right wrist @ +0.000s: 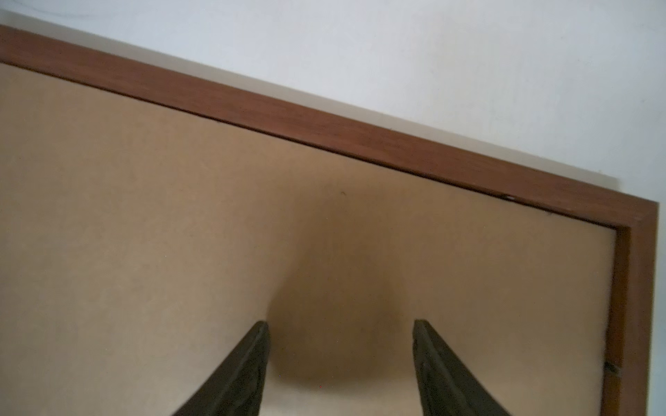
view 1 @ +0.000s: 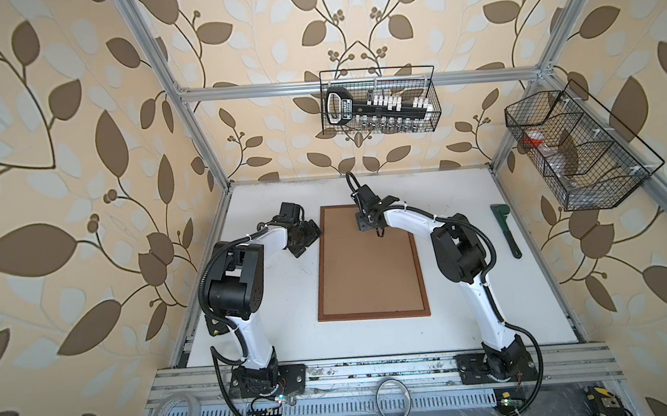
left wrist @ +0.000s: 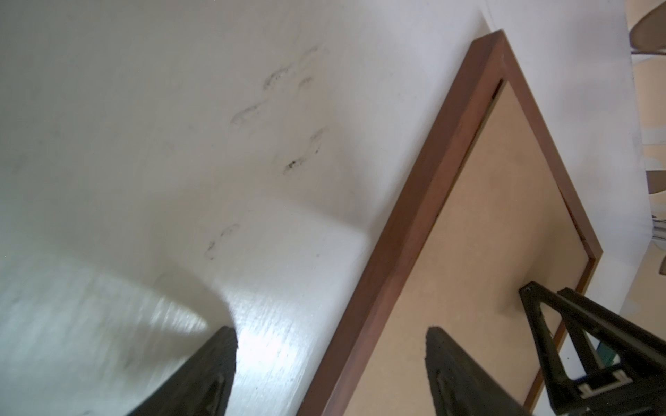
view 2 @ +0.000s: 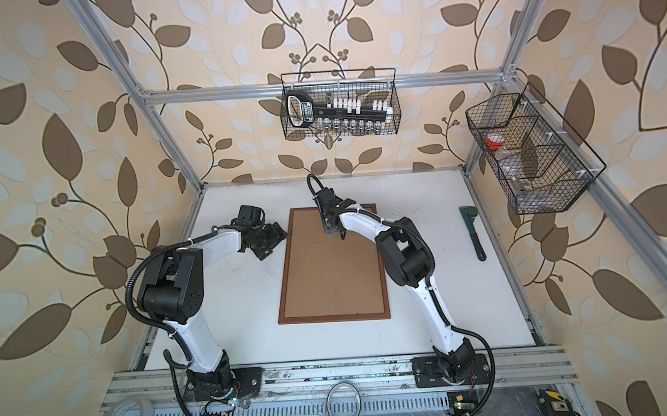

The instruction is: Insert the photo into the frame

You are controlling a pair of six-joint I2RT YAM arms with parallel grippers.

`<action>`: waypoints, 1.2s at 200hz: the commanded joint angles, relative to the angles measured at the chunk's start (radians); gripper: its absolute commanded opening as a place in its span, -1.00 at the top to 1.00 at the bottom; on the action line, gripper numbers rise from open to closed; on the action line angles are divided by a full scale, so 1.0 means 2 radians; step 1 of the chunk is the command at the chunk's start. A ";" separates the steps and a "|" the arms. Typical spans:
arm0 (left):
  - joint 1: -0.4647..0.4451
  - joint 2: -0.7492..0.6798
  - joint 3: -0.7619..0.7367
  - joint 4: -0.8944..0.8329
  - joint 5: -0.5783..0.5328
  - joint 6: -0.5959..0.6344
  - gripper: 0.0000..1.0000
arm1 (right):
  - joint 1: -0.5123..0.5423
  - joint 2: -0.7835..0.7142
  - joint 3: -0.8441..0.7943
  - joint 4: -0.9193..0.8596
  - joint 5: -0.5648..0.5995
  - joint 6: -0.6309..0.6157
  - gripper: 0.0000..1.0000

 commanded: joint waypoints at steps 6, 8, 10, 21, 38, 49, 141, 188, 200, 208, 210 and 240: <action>-0.002 -0.005 -0.008 0.004 0.008 -0.009 -0.66 | 0.012 0.020 -0.046 -0.078 -0.015 -0.004 -0.24; -0.002 -0.005 -0.008 0.005 0.008 -0.010 -0.66 | 0.012 0.019 -0.048 -0.076 -0.017 -0.004 -0.24; -0.002 -0.005 -0.008 0.005 0.008 -0.009 -0.66 | 0.012 0.017 -0.049 -0.075 -0.017 -0.003 -0.24; -0.003 -0.004 -0.008 0.005 0.008 -0.009 -0.66 | 0.012 0.014 -0.051 -0.068 -0.024 -0.005 -0.23; -0.004 -0.004 -0.008 0.003 0.008 -0.008 -0.66 | 0.014 0.016 -0.033 -0.079 -0.036 -0.006 -0.21; -0.005 -0.005 -0.008 0.002 0.008 -0.008 -0.66 | 0.014 0.011 -0.025 -0.083 -0.043 -0.007 -0.20; -0.005 -0.007 0.009 -0.007 0.004 -0.012 -0.71 | -0.085 -0.213 -0.182 -0.014 -0.109 0.060 -0.46; -0.017 0.038 0.052 -0.016 0.004 -0.010 -0.71 | -0.148 -0.249 -0.322 0.050 -0.188 0.107 -0.54; -0.024 0.047 0.061 -0.016 0.003 -0.010 -0.71 | -0.148 -0.251 -0.341 0.057 -0.206 0.109 -0.54; -0.030 0.053 0.067 -0.017 0.001 -0.011 -0.71 | -0.148 -0.254 -0.356 0.065 -0.217 0.112 -0.54; -0.031 0.054 0.068 -0.017 0.002 -0.011 -0.71 | -0.148 -0.255 -0.358 0.067 -0.220 0.114 -0.54; -0.045 0.081 0.098 -0.016 0.004 -0.015 -0.70 | -0.145 -0.257 -0.396 0.094 -0.285 0.129 -0.53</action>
